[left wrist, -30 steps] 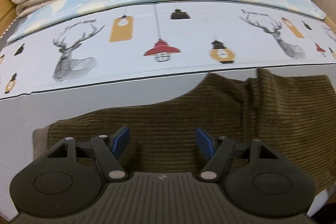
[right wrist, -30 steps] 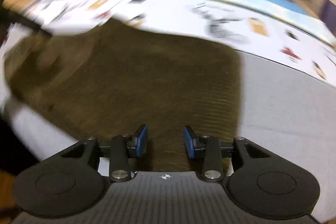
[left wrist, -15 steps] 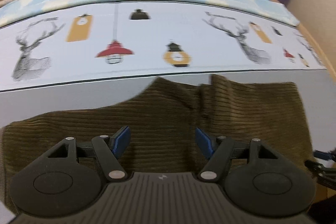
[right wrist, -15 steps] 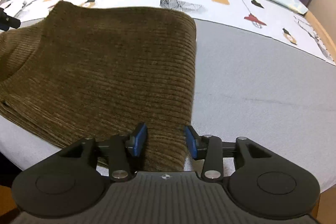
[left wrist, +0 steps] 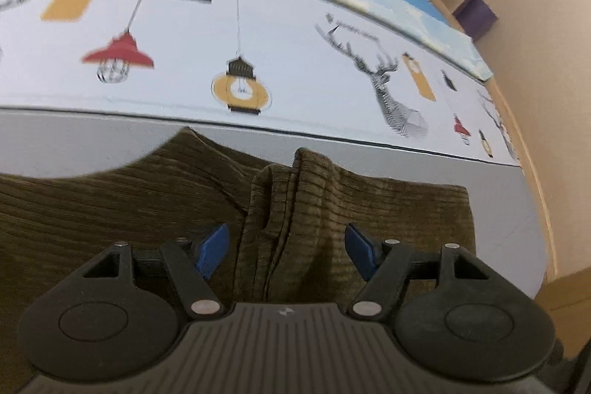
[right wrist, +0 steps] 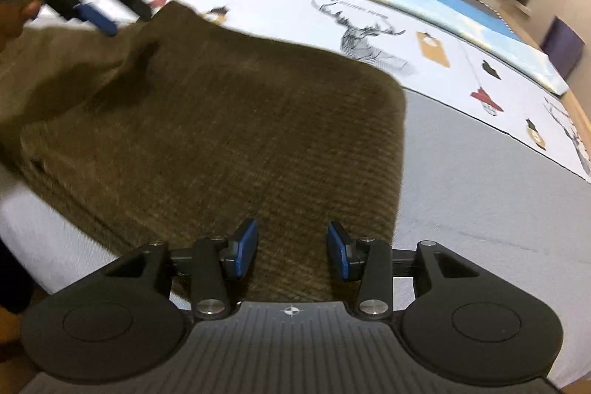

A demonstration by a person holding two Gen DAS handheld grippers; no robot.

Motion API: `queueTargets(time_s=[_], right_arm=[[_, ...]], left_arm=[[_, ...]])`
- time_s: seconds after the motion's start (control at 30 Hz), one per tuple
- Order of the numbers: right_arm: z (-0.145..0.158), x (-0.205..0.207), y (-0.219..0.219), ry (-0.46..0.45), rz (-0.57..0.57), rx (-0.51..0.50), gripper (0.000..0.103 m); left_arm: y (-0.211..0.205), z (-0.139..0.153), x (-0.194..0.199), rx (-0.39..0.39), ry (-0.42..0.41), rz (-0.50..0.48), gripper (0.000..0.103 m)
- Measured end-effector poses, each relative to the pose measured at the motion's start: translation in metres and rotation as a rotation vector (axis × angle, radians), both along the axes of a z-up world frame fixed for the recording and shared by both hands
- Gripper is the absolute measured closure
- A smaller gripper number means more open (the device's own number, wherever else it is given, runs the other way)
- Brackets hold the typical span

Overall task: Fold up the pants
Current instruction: 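Press and smooth the folded pants with the left tool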

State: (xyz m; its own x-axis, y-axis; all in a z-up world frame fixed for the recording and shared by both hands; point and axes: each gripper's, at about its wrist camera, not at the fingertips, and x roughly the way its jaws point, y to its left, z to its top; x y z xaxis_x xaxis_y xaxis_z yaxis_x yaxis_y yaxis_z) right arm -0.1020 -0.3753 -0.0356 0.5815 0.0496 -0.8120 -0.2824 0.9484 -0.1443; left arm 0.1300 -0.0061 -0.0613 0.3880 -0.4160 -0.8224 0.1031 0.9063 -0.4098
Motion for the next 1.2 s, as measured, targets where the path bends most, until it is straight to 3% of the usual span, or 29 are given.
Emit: queueTargets(time_s=[0.13, 0.2, 0.27, 0.3, 0.37, 0.47, 0.6, 0.67, 0.73, 0.83, 0.9, 0.97, 1.03, 1.07, 1.1, 1.13, 1.2], right_arm=[[0.0, 0.001, 0.0, 0.002, -0.004, -0.001, 0.059], [0.0, 0.002, 0.001, 0.005, -0.009, 0.001, 0.059], [-0.002, 0.003, 0.0, 0.005, -0.008, -0.001, 0.059], [-0.003, 0.003, 0.0, 0.004, -0.006, -0.002, 0.059], [-0.003, 0.003, 0.001, -0.001, 0.003, -0.003, 0.059], [-0.001, 0.002, -0.001, -0.007, 0.005, 0.011, 0.058], [0.004, 0.003, -0.004, -0.007, 0.002, 0.057, 0.058], [0.004, 0.004, -0.005, -0.007, -0.012, 0.05, 0.058], [0.008, 0.005, -0.01, -0.02, -0.043, 0.07, 0.058], [0.014, 0.007, -0.021, -0.048, -0.101, 0.109, 0.058], [0.011, 0.012, -0.028, -0.038, -0.153, 0.105, 0.057], [-0.003, 0.018, -0.035, 0.027, -0.213, 0.047, 0.056], [-0.012, 0.021, -0.043, 0.067, -0.259, 0.051, 0.045], [-0.011, 0.022, -0.046, 0.071, -0.283, 0.068, 0.044], [-0.01, 0.023, -0.048, 0.072, -0.297, 0.085, 0.044], [-0.007, 0.022, -0.051, 0.065, -0.314, 0.099, 0.044], [-0.002, 0.019, -0.052, 0.053, -0.328, 0.11, 0.045]], left_arm=[[-0.01, -0.02, 0.014, 0.006, 0.053, 0.01, 0.03], [-0.017, -0.02, 0.014, 0.008, 0.039, -0.036, 0.06], [-0.017, -0.008, 0.01, 0.016, 0.006, -0.077, 0.076], [-0.012, 0.003, 0.007, -0.04, -0.002, -0.08, 0.079], [-0.003, 0.031, -0.003, -0.101, -0.06, -0.109, 0.079], [0.012, 0.048, -0.016, -0.091, -0.097, -0.118, 0.079], [0.021, 0.021, -0.002, 0.078, -0.021, -0.008, 0.074], [0.021, 0.025, -0.004, 0.181, -0.074, 0.01, 0.073], [0.024, 0.035, -0.008, 0.19, -0.129, -0.009, 0.073], [0.021, 0.049, -0.025, 0.099, -0.186, -0.122, 0.073], [0.009, 0.046, -0.036, 0.101, -0.195, -0.236, 0.073], [-0.011, 0.025, -0.045, 0.15, -0.136, -0.372, 0.072], [-0.028, -0.003, -0.054, 0.249, -0.024, -0.485, 0.073], [-0.036, -0.016, -0.066, 0.331, -0.014, -0.571, 0.073], [-0.041, -0.012, -0.078, 0.384, -0.09, -0.636, 0.072], [-0.043, -0.007, -0.084, 0.402, -0.119, -0.658, 0.072], [-0.033, 0.004, -0.09, 0.318, -0.11, -0.647, 0.072]])
